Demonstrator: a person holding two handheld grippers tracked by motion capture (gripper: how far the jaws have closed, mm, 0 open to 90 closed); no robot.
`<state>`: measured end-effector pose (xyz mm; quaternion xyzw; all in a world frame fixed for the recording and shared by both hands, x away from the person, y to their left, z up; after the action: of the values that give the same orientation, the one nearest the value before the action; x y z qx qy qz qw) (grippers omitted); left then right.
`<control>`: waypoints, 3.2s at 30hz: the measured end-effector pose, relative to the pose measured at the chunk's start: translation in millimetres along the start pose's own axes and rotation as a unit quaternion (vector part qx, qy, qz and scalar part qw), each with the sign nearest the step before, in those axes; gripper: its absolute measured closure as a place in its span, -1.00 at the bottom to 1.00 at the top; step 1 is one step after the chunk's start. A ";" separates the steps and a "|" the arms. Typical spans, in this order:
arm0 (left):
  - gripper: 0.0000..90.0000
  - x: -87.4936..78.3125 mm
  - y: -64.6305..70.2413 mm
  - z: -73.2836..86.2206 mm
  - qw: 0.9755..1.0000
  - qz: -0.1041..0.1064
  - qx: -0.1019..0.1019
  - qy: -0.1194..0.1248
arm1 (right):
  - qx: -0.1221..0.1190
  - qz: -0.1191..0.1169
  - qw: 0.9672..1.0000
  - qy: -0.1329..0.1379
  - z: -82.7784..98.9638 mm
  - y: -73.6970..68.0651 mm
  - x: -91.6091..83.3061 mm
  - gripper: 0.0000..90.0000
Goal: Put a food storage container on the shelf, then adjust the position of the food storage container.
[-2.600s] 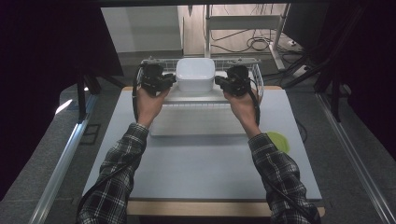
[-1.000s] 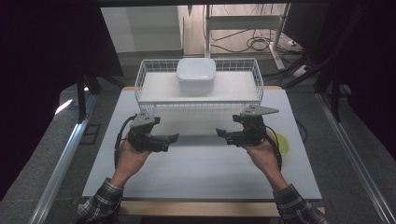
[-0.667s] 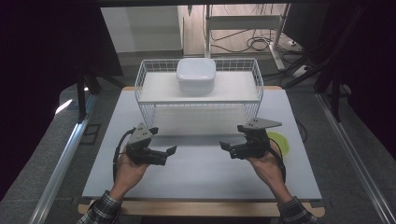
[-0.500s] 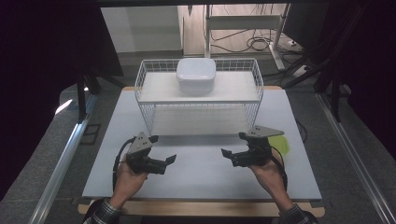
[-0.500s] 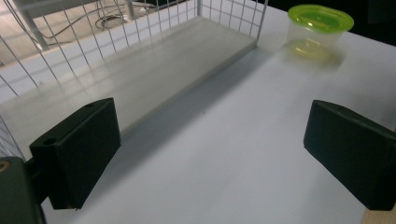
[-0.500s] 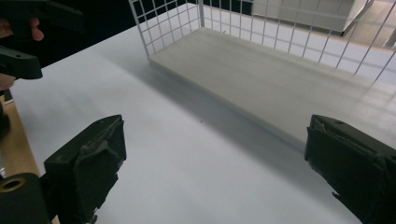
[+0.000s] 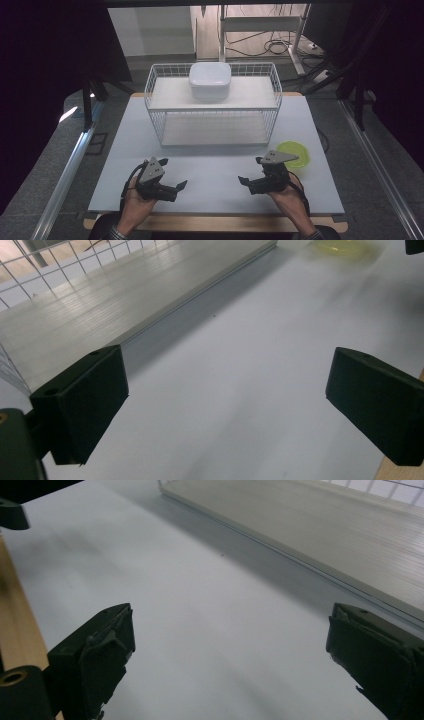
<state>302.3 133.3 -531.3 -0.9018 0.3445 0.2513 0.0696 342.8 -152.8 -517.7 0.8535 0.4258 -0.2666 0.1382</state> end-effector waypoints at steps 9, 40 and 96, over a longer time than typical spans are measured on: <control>-0.92 1.6 -5.1 4.3 1.000 -0.005 -0.005 -0.006 | 0.042 0.030 0.999 -0.015 3.7 24.5 -10.3 -0.89; -0.88 7.7 -13.0 10.6 0.999 -0.008 -0.022 -0.023 | 0.121 0.246 0.961 -0.036 48.7 170.4 -85.1 0.99; -0.87 11.1 -7.8 13.3 0.999 -0.007 -0.008 -0.041 | 0.113 0.138 0.978 -0.110 59.4 73.0 -36.9 0.98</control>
<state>309.2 136.6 -548.7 -0.8935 0.3332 0.2907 0.0781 362.9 -248.1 -544.5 0.8795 0.2532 -0.3837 0.1227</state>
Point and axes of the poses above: each handheld gripper's, and its own axes: x roughly forward along the jaws, z roughly out of its underside, y roughly to its right, the point moved 7 cm from there along x, roughly forward along the jaws, and after that the axes turned 5 degrees about -x, right-handed, at the moved point
